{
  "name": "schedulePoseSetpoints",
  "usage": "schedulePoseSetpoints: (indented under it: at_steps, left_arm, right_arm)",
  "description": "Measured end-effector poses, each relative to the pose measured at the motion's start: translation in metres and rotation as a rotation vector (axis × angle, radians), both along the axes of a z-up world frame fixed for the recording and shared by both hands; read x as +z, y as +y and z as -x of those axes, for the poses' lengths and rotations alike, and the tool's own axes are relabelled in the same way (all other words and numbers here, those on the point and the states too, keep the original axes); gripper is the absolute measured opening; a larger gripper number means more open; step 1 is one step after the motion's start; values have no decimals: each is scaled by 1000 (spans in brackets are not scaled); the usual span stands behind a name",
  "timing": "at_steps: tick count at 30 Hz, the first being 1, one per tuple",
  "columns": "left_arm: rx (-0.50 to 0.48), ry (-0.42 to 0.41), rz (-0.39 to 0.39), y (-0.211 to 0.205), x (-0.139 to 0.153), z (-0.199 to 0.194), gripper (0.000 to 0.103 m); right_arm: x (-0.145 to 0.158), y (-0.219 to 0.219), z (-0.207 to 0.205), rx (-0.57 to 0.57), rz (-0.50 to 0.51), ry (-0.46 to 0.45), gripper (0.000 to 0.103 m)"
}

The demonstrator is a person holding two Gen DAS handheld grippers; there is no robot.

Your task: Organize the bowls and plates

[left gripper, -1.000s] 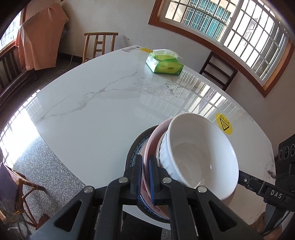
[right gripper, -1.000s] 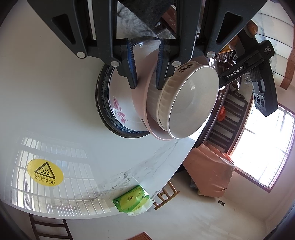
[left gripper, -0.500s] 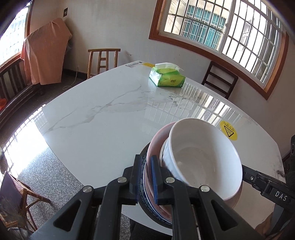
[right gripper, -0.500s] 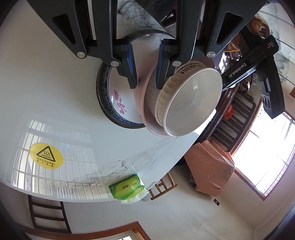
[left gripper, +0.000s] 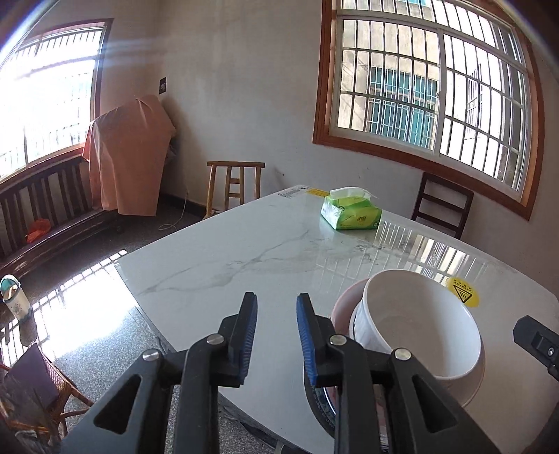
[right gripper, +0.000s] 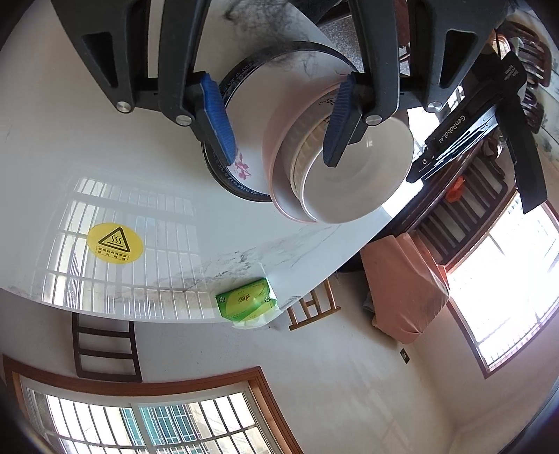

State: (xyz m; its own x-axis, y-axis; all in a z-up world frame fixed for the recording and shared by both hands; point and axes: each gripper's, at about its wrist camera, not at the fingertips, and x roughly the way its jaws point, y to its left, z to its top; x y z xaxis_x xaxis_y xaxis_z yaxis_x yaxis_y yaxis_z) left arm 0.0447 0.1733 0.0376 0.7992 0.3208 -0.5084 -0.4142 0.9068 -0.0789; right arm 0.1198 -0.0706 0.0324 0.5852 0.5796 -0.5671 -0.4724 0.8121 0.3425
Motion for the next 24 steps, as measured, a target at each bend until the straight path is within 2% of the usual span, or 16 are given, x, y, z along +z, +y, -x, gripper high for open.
schedulePoseSetpoints:
  at_steps: [4, 6, 8, 13, 15, 19, 21, 24]
  left_arm:
    - [-40, -9, -54, -13, 5, 17, 24]
    - [-64, -10, -36, -18, 7, 27, 24]
    - [-66, -28, -16, -22, 10, 40, 24]
    - [-58, -101, -40, -36, 21, 69, 25]
    - [-53, -116, -61, -44, 25, 80, 47]
    - [-98, -151, -121, -63, 34, 99, 56]
    - [-129, -145, -137, -72, 37, 105, 67]
    - [-146, -155, -153, -83, 42, 114, 71]
  right_arm:
    - [9, 0, 37, -45, 15, -174, 74]
    - [11, 1, 55, -68, 24, -255, 92]
    - [12, 1, 72, -99, 35, -338, 99]
    - [15, -5, 103, -173, 61, -448, 103]
    - [17, -10, 114, -177, 63, -484, 103]
    - [14, -10, 131, -161, 93, -512, 103]
    - [11, -13, 137, -156, 88, -505, 103]
    - [6, -20, 144, -160, 78, -493, 103]
